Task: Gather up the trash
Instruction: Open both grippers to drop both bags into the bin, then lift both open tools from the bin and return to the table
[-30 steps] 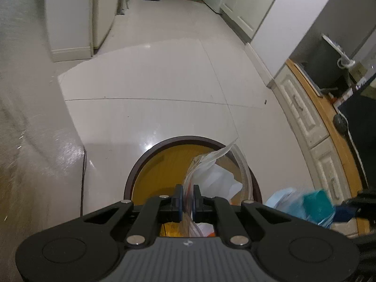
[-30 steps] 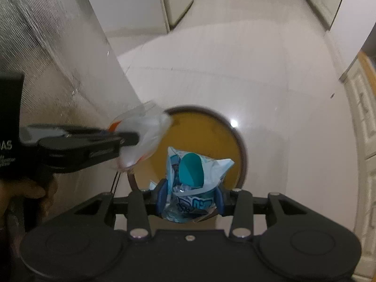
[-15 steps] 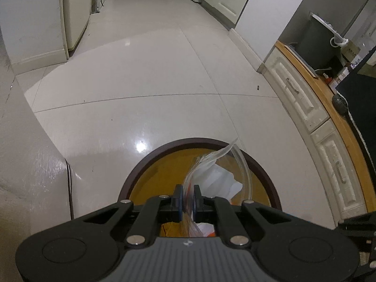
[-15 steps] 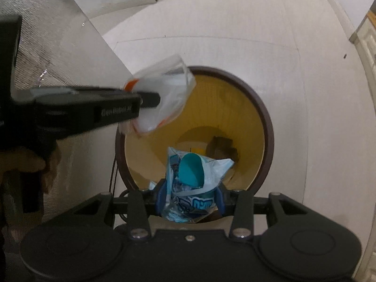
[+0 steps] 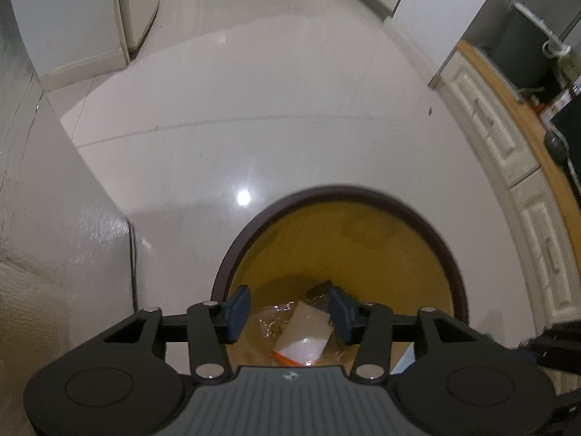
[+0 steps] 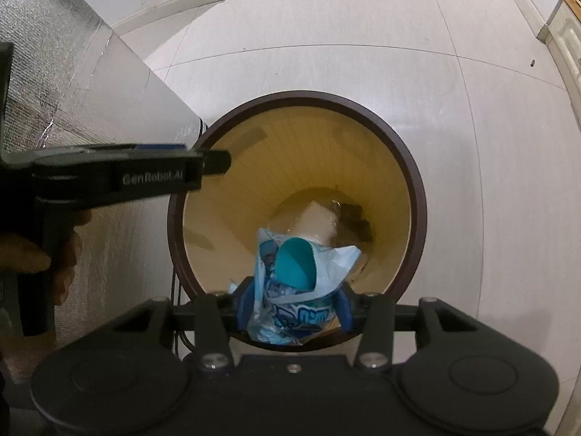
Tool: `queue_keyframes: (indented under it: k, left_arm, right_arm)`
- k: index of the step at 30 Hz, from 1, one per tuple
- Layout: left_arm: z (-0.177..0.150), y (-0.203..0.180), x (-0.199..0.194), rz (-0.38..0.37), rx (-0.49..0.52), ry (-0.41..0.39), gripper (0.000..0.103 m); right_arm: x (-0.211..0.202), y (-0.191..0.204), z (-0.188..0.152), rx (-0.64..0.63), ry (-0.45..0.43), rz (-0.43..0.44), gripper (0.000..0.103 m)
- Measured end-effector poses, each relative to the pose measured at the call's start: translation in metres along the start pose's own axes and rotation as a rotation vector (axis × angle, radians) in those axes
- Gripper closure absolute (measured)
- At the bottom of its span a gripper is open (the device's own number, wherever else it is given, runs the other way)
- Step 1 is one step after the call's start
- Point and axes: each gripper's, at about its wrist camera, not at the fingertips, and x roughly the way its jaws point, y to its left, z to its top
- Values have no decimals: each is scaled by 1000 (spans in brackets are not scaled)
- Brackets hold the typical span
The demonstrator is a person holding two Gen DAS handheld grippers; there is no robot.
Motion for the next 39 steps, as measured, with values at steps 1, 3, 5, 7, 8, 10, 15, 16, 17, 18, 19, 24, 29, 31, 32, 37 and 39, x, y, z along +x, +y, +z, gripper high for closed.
queue_keyframes:
  k: [1,3,5,7,8,10,15,16,17,18,19,24,29,31,32,37,39]
  left_arm:
    - [-1,1,1,6,1,11,49]
    - [-2,4,1,15,0,30,44]
    - [-3,5,1,23,-1,43,37]
    - [-3,7,0,33,-1,51,32]
    - [-3,7,-1,40,-1,53,29]
    - [-2,8,-3,53,-1,54,25]
    - [-3,9,-9,78,-8,55,15]
    - [-3,9,-10,80,-9,55,13]
    - [-4,10,-11,81,-10,56,11]
    - [-4,10,-13,82,-13,56,10]
    - [-4,10,-14,86,-16,56,8]
    - [-6,12,-24,98,-35,57,0]
    - [-10,14,-38,110,-53,54,0]
    - [-13,14,-43,119,-58,52,0]
    - [-14,14,-46,128,-61,51,0]
    - [-23,10,-62,154,-60,50,0]
    - [-27,9,-71,155,-60,45,0]
  right_arm:
    - [5,2,1,-6,0,-6,55]
    - [8,4,1,-18,7,-9,54]
    - [11,4,2,-35,14,-12,51]
    - [12,6,2,-61,17,-26,47]
    - [13,6,3,-68,21,-32,45]
    - [14,3,3,-65,36,-32,32]
    - [13,2,1,-91,46,-37,22]
    - [13,3,1,-98,46,-40,21]
    - [12,3,0,-105,45,-42,19]
    - [10,4,0,-107,43,-44,17]
    - [8,4,-1,-108,39,-45,15]
    - [0,1,-1,-112,3,-48,5]
    - [-13,-6,-2,-105,-45,-45,0]
    - [-17,-8,-3,-99,-58,-44,0]
    - [-20,-9,-4,-96,-66,-45,0]
    - [-30,-11,-7,-71,-96,-58,0]
    - [-36,-13,-9,-60,-110,-65,0]
